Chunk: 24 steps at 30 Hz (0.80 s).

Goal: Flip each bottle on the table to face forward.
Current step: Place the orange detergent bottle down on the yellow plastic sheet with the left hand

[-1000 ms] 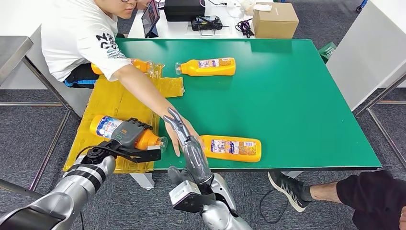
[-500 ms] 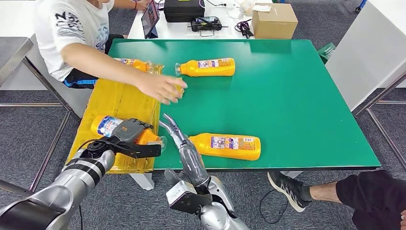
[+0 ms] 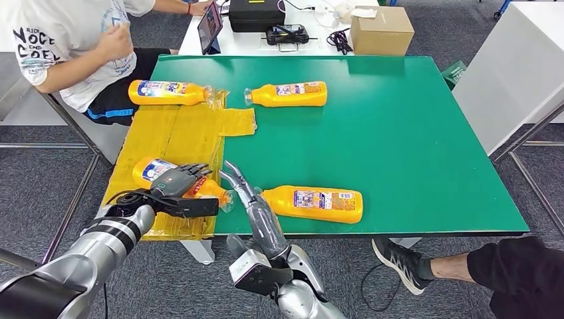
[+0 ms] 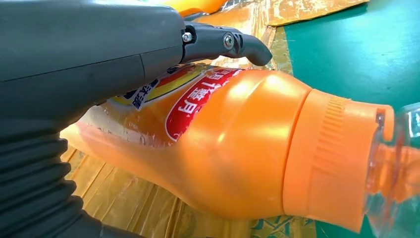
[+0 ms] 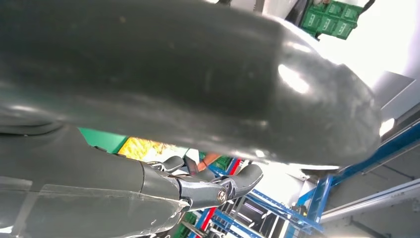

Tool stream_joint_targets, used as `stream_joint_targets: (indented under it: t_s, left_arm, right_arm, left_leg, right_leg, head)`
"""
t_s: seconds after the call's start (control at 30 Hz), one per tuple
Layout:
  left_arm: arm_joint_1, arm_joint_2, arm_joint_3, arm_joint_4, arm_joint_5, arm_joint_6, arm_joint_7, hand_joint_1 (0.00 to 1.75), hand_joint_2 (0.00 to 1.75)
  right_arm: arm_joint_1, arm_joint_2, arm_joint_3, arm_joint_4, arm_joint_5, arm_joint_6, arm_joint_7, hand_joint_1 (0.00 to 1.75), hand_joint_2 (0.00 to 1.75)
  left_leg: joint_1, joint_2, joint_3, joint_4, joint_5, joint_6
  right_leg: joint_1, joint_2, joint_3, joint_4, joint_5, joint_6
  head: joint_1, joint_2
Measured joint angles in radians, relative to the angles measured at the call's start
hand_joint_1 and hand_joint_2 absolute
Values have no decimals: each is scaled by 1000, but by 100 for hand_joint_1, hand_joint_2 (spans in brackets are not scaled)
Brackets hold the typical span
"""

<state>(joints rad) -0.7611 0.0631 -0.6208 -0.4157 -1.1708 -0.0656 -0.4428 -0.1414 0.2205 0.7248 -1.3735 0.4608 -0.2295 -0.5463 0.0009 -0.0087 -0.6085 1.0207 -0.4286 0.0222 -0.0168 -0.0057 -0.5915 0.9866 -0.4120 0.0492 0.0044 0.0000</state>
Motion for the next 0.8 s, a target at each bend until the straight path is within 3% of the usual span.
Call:
stream_joint_targets:
  t_s: [0.33, 0.67, 0.8]
  left_arm:
    - [0, 5, 0, 1, 109, -49, -27, 0, 0]
    - [22, 8, 33, -21, 305, -137, -138, 0, 0]
    - [68, 7, 77, -61, 425, -124, -185, 0, 0]
  right_arm:
    - [-6, 0, 0, 13, -12, 5, 0, 0, 0]
    - [-17, 3, 2, 36, -18, 6, -2, 0, 0]
    - [-23, 3, 6, 48, -23, 7, -5, 0, 0]
  left_leg:
    - [0, 0, 3, 0, 0, 0]
    - [0, 0, 4, 0, 0, 0]
    - [0, 0, 4, 0, 0, 0]
  right_leg:
    - [0, 0, 3, 0, 0, 0]
    - [0, 0, 4, 0, 0, 0]
    - [0, 0, 3, 0, 0, 0]
  head:
    - [0, 0]
    - [0, 0]
    - [0, 0]
